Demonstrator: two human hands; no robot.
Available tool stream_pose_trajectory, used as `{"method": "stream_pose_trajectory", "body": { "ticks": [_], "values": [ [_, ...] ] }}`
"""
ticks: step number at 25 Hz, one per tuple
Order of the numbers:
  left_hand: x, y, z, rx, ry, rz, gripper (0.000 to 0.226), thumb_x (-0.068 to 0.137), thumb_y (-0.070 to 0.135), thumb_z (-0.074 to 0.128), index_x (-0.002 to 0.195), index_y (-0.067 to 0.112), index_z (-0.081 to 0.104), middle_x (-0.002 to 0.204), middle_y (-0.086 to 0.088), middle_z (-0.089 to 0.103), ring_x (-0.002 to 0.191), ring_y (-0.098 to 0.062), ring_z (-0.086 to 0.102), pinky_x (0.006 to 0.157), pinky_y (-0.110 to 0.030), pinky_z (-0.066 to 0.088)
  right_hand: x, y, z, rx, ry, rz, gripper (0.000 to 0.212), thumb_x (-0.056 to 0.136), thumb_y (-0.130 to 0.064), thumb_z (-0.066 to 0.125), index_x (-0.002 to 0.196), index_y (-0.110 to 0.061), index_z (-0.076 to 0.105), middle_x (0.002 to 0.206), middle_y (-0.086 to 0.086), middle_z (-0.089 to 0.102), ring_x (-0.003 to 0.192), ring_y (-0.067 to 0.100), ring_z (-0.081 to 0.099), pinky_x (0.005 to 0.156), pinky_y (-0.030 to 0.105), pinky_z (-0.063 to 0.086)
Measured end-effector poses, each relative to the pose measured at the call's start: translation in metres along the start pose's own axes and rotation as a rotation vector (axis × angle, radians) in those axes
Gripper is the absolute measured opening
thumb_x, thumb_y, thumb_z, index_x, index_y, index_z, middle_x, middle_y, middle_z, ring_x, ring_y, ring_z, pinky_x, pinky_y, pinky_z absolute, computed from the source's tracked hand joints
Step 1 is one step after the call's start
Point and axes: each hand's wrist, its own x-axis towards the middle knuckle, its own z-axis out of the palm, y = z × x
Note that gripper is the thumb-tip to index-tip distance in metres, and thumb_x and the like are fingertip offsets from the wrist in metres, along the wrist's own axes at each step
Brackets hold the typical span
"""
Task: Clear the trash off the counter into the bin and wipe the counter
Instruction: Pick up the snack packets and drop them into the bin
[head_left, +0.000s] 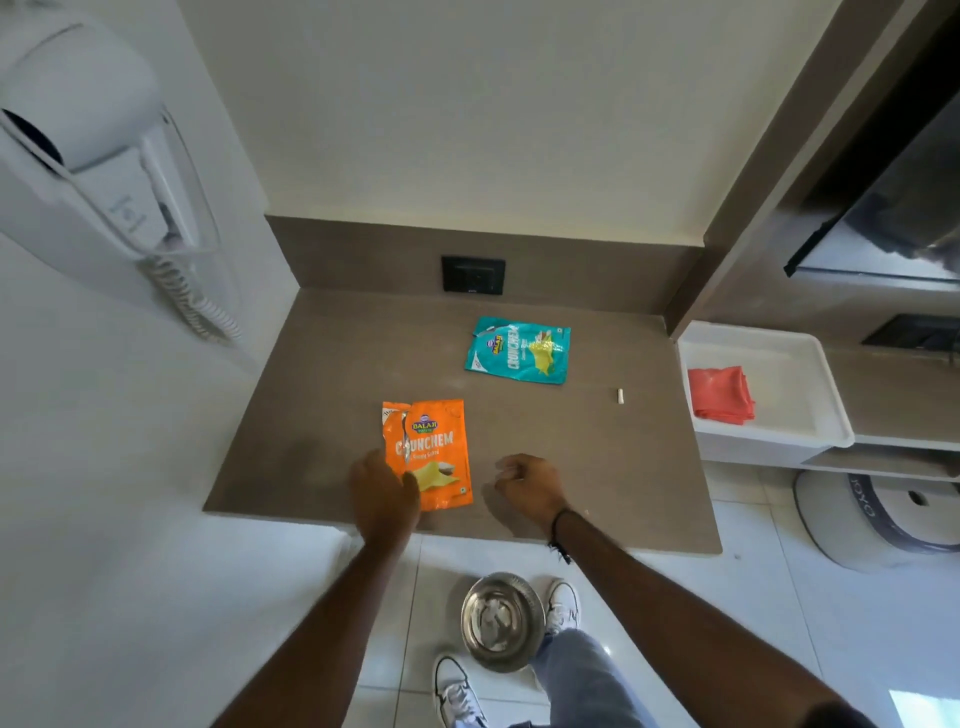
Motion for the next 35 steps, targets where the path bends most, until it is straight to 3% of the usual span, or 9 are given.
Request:
{"method": "stream_pose_trajectory", "body": {
  "ticks": [3,5,8,11,17,23,26,31,35],
  "values": [
    [0.023,-0.001,0.007,0.072,-0.126,-0.189,0.041,0.088,0.021,0.071,0.116,-0.006,0.06,0.122,-0.028,0.066,0.115,-0.045,0.063,0.097,-0.049,0.055,0.031,-0.02,0.024,0.027,-0.181,0.168,0.038,0.081,-0.017,0.07,0.119,-0.016,0.065,0.118,0.01,0.067,0.096,0.017,0.056,0.087,0.03,0.05],
    [0.034,0.007,0.017,-0.017,-0.151,-0.245,0.039,0.085,0.018,0.075,0.112,-0.008,0.063,0.118,-0.029,0.069,0.112,-0.044,0.067,0.096,-0.05,0.057,0.045,-0.031,0.036,0.03,-0.219,0.193,0.027,0.079,-0.02,0.074,0.105,-0.016,0.066,0.113,0.011,0.071,0.094,0.021,0.062,0.086,0.035,0.053],
    [0.044,0.023,0.035,-0.226,-0.149,-0.338,0.03,0.081,0.011,0.078,0.105,-0.004,0.067,0.106,-0.025,0.074,0.101,-0.041,0.071,0.089,-0.049,0.059,0.066,-0.044,0.029,-0.125,-0.282,0.051,0.042,0.086,-0.011,0.064,0.128,-0.011,0.066,0.132,0.015,0.068,0.12,0.03,0.064,0.102,0.037,0.052],
    [0.049,0.047,0.054,-0.276,-0.205,-0.25,0.021,0.086,0.014,0.078,0.102,0.001,0.074,0.099,-0.024,0.077,0.098,-0.039,0.074,0.089,-0.047,0.058,0.106,-0.066,-0.022,-0.339,-0.298,-0.146,0.047,0.092,-0.014,0.052,0.139,-0.014,0.054,0.143,0.015,0.058,0.132,0.034,0.055,0.109,0.041,0.045],
    [0.047,0.08,0.09,0.083,-0.03,-0.004,0.031,0.088,0.026,0.075,0.115,0.011,0.072,0.119,-0.013,0.068,0.114,-0.033,0.064,0.102,-0.045,0.051,0.218,-0.108,-0.127,-0.742,-0.192,-0.313,0.046,0.089,-0.022,0.056,0.135,-0.017,0.054,0.135,0.016,0.063,0.122,0.039,0.06,0.098,0.044,0.05],
    [0.033,0.071,0.111,0.245,0.019,0.042,0.043,0.089,0.031,0.073,0.128,0.014,0.067,0.129,-0.014,0.064,0.121,-0.036,0.06,0.1,-0.048,0.051,0.26,-0.099,-0.125,-1.021,-0.213,-0.346,0.081,0.082,-0.037,0.072,0.152,-0.019,0.035,0.146,0.011,0.05,0.131,0.033,0.05,0.107,0.05,0.042],
    [0.042,0.078,0.107,0.239,-0.003,-0.006,0.041,0.086,0.033,0.076,0.122,0.015,0.067,0.125,-0.011,0.064,0.117,-0.032,0.062,0.099,-0.046,0.053,0.259,-0.084,-0.121,-1.072,-0.222,-0.321,0.075,0.082,-0.034,0.072,0.147,-0.016,0.04,0.144,0.014,0.046,0.131,0.036,0.047,0.104,0.049,0.043],
    [0.063,0.1,0.107,-0.18,-0.113,-0.134,0.044,0.086,0.022,0.081,0.124,0.003,0.067,0.122,-0.018,0.065,0.102,-0.027,0.064,0.099,-0.044,0.056,0.24,-0.062,-0.117,-0.633,-0.361,-0.144,0.05,0.086,-0.013,0.071,0.132,-0.003,0.056,0.136,0.021,0.06,0.124,0.037,0.059,0.101,0.042,0.05],
    [0.076,0.128,0.094,-0.652,-0.285,-0.445,0.038,0.092,0.021,0.076,0.125,0.007,0.063,0.119,-0.017,0.071,0.096,-0.027,0.069,0.089,-0.041,0.059,0.196,-0.048,-0.114,0.113,-0.519,0.107,0.047,0.087,0.017,0.061,0.133,0.011,0.055,0.134,0.035,0.059,0.11,0.042,0.062,0.104,0.06,0.047]
  ]
}}
